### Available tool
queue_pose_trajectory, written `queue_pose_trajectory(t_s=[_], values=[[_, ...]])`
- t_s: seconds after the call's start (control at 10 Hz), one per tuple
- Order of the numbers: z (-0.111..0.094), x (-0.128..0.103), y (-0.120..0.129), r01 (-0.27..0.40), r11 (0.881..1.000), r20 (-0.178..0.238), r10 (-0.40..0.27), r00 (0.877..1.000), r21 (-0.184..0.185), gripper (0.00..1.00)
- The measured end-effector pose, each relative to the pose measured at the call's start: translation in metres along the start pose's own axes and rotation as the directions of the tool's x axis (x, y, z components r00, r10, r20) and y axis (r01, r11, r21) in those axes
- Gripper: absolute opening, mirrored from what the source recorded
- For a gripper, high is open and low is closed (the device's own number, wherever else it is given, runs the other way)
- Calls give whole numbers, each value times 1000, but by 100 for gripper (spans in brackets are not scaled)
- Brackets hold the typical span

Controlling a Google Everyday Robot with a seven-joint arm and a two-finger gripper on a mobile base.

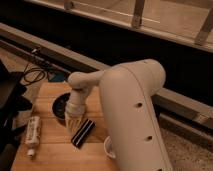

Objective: Place the eraser on the white sponge

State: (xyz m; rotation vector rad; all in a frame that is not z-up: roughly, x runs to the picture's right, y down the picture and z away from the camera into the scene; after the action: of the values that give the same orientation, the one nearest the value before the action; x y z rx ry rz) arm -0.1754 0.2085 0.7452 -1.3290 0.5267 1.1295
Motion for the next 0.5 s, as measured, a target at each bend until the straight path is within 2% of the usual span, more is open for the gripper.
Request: queue_pose_trajectory(t_s=[0.3, 0.5], values=[[-18, 10, 1, -34, 996, 33, 31, 999, 77, 76], [-29, 15, 2, -61, 988, 72, 51, 996, 139, 80]])
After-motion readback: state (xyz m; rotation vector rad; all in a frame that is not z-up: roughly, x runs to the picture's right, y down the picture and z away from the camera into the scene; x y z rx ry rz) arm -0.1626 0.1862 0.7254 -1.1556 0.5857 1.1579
